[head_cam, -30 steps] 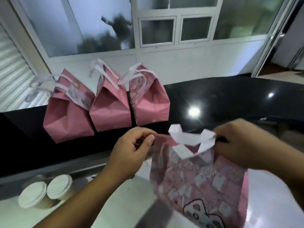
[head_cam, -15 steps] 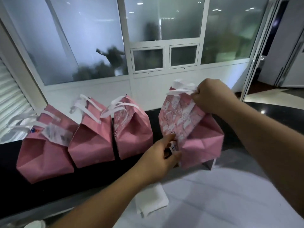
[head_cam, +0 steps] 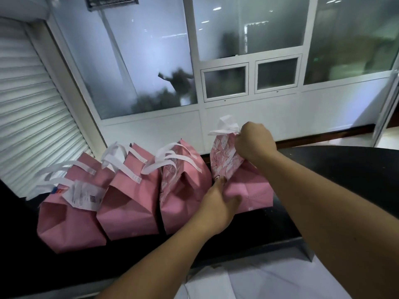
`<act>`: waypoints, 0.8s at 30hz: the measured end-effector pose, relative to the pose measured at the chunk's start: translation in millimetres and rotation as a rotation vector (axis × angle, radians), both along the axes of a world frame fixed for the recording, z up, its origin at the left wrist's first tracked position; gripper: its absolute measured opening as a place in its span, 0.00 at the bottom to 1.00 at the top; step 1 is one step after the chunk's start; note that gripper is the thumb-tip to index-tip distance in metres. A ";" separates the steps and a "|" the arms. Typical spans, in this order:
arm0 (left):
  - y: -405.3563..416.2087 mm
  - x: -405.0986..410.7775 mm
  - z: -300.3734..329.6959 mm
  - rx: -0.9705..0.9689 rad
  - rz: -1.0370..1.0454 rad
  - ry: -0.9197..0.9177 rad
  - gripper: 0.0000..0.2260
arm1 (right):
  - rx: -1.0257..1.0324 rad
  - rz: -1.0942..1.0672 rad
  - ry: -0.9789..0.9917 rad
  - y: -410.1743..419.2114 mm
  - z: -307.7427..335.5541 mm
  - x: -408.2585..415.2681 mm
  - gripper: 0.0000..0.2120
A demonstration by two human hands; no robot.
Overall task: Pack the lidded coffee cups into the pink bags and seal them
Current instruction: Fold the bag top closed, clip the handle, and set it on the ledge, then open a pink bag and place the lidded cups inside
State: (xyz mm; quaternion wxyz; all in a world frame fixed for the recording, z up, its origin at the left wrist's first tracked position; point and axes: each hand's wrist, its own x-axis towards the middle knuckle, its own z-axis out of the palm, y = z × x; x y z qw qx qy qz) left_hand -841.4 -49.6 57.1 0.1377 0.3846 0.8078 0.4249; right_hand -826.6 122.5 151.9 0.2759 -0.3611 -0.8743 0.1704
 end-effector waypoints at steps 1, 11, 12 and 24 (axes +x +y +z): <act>2.7 -0.6 -0.2 -0.022 0.013 0.003 0.30 | -0.015 0.004 -0.011 2.9 -4.6 -6.1 0.15; -1.8 1.0 -5.2 -0.094 0.046 -0.048 0.25 | -0.167 0.070 -0.054 15.7 -23.4 -20.0 0.23; -4.4 2.6 -4.4 -0.092 0.045 -0.048 0.24 | -0.154 0.076 -0.075 13.6 -21.6 -16.8 0.22; -74.5 30.1 3.8 -0.223 -0.080 0.126 0.31 | -0.016 0.034 -0.135 -57.1 -9.4 93.6 0.19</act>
